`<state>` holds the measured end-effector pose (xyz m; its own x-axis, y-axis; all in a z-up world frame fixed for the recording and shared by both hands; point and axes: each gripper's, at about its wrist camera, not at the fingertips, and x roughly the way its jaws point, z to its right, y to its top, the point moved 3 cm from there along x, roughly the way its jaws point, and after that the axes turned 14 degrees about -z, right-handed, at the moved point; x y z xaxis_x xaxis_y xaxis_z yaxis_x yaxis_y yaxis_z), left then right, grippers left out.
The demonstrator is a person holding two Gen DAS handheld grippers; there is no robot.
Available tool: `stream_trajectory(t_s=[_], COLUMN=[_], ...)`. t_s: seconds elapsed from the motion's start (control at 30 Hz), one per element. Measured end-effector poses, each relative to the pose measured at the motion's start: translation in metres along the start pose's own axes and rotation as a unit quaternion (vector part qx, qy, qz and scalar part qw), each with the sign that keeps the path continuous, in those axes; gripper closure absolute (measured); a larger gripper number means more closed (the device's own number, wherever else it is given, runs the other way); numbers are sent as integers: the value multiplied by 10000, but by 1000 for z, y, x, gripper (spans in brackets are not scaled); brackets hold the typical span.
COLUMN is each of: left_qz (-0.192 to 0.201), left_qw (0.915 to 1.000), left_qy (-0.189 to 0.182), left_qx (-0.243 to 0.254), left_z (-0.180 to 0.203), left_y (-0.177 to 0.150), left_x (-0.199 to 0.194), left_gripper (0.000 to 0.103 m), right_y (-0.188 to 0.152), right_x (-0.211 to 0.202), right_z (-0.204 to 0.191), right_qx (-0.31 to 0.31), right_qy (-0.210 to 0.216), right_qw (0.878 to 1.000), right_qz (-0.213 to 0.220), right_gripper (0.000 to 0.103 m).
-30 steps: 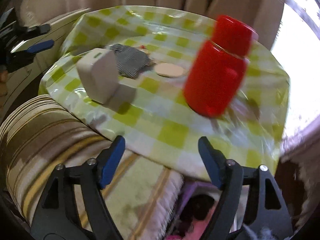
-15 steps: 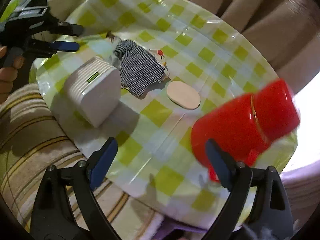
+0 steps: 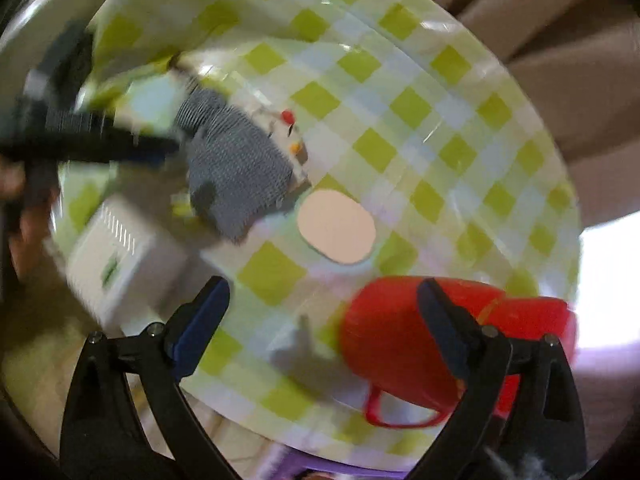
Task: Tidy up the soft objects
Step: 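Grasp the houndstooth cloth with the left gripper while the right gripper grasps the pink oval sponge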
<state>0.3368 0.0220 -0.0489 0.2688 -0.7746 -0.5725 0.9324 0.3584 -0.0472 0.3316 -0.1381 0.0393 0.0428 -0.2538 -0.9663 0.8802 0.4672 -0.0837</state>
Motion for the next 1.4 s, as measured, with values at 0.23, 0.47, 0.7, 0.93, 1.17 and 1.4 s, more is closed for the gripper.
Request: stream_trajectory(t_s=[0.23,0.47,0.7,0.93,1.17,1.4], left_qz=[-182,-306,-265,199,501,561], left_qw=[9997,9993,9989,9981,9958,9956], left_qy=[96,219,297,186,-101,-188], left_qx=[-137,-33,240,557,760,722], left_z=[-10,-11,-10,4,14,14], left_y=[16,24,28,20,12,10], left_x=[19,36,37,4,-23,-23], left_gripper=[54,55,93,96,96,96], right_y=[39,63,67,69,71,77], right_x=[39,72,112,129,145,161], right_z=[34,46,47,41,38,43], right_qx=[1737,2151,2287,2275,2158,2071], right_qy=[1021,906,858,884,804,964], right_qw=[9785,9704,9666,9660,9678,9643], right_qz=[-432,-622,-772,-858,-1015,-1340], right_gripper=[7,5,5,4,4,1])
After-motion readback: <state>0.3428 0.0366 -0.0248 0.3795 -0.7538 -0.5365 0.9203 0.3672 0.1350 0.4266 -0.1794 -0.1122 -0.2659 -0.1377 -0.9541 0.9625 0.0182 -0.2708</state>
